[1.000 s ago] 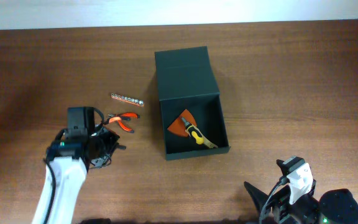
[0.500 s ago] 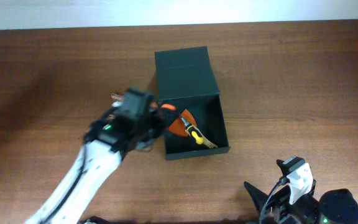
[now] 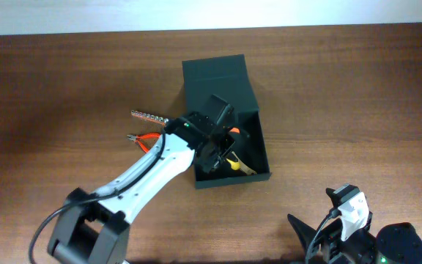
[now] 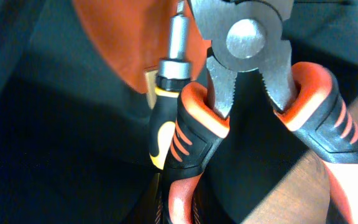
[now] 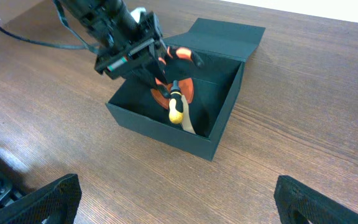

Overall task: Pack container
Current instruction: 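Carry the pliers into the green box and open the left gripper, then withdraw the left gripper from the box toward the red cutters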

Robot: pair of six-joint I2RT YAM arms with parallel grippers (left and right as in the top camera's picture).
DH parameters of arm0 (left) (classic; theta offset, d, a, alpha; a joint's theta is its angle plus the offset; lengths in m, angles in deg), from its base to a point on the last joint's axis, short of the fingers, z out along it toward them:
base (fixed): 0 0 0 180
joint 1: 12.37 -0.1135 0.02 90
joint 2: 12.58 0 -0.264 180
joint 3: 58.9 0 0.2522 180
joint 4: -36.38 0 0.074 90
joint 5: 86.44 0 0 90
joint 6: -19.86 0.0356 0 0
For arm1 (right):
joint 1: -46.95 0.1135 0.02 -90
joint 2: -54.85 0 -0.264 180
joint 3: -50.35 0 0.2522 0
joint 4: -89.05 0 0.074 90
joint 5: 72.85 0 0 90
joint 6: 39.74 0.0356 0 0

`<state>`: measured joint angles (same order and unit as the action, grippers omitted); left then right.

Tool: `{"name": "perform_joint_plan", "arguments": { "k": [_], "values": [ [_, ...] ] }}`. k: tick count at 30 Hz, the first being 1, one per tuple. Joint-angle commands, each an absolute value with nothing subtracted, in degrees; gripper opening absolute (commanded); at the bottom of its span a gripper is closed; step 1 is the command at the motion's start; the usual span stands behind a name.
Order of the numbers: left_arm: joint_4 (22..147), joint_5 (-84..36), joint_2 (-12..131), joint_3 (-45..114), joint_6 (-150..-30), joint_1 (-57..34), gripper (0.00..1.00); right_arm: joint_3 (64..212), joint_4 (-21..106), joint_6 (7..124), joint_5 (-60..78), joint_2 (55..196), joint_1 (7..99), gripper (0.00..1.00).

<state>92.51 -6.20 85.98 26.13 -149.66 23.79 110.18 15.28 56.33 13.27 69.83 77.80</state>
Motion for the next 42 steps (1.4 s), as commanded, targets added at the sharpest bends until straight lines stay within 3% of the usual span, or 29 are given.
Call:
{"name": "perform_joint_plan", "arguments": {
  "k": [1,20,28,34,39,42],
  "values": [
    [92.1,-7.7,87.6,27.9,-154.2,24.5,0.02,110.0,15.4,56.8,14.0,69.4,78.1,0.99],
    [92.1,-9.5,92.9,27.9,-154.1,26.3,0.03,110.0,15.5,56.8,14.0,69.4,78.1,0.99],
    [92.1,-9.0,93.4,27.8,-154.1,26.3,0.15,110.0,15.5,56.8,14.0,69.4,78.1,0.99],
    [92.2,-7.5,92.4,27.8,-154.0,26.3,0.17,110.0,15.5,56.8,14.0,69.4,78.1,0.99],
    [93.0,-1.2,86.0,27.9,-149.4,26.1,0.45,110.0,15.5,56.8,14.0,69.4,78.1,0.99],
    [96.5,4.5,79.4,27.9,-146.2,25.1,0.77,110.0,15.5,56.8,14.0,69.4,78.1,0.99]
  ]
}}
